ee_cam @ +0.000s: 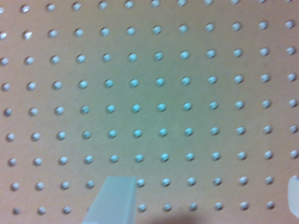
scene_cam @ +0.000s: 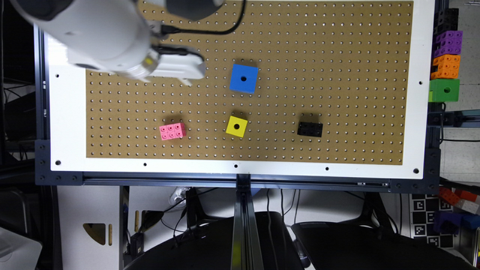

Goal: Pick up pink block.

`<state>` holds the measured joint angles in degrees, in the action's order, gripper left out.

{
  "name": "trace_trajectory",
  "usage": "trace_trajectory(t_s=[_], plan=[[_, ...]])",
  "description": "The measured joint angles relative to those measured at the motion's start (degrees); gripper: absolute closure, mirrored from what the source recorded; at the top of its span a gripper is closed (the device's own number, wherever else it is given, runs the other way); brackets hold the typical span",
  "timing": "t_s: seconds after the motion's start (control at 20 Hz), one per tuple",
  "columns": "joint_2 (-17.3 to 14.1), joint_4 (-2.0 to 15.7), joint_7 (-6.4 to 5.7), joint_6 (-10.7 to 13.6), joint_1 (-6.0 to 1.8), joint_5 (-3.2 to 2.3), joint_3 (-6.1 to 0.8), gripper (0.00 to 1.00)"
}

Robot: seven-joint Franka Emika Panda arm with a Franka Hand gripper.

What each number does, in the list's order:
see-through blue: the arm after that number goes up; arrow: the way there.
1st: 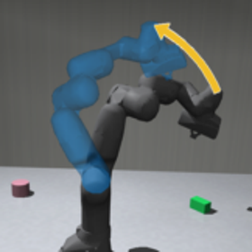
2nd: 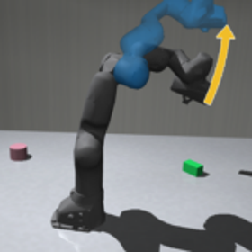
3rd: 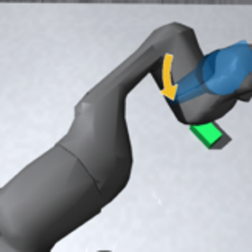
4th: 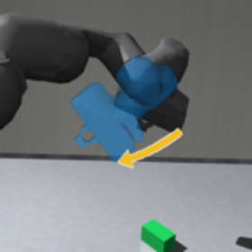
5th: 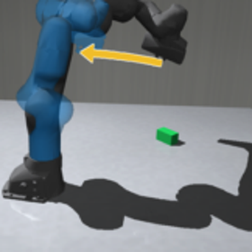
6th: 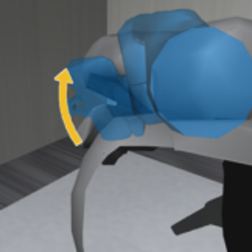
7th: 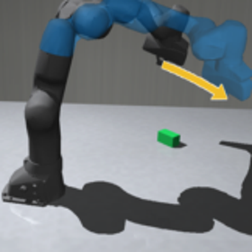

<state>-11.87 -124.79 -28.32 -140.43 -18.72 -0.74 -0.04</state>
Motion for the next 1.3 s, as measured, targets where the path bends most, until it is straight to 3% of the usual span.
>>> trace_trajectory(t_s=[0.25,0.45,0.55,0.95,1.3], plan=[[-6.98,8.22,0.51,0.61,-0.78,-0.01,0.00,0.00],[-9.30,12.00,1.41,1.99,-1.67,-0.02,0.00,0.00],[-9.66,12.91,1.51,2.58,-1.78,-0.02,0.00,0.00],[-9.93,13.74,1.51,2.60,-1.57,-0.02,-0.52,0.00],[-12.42,16.83,1.40,2.66,-1.32,0.02,-1.52,0.00]])
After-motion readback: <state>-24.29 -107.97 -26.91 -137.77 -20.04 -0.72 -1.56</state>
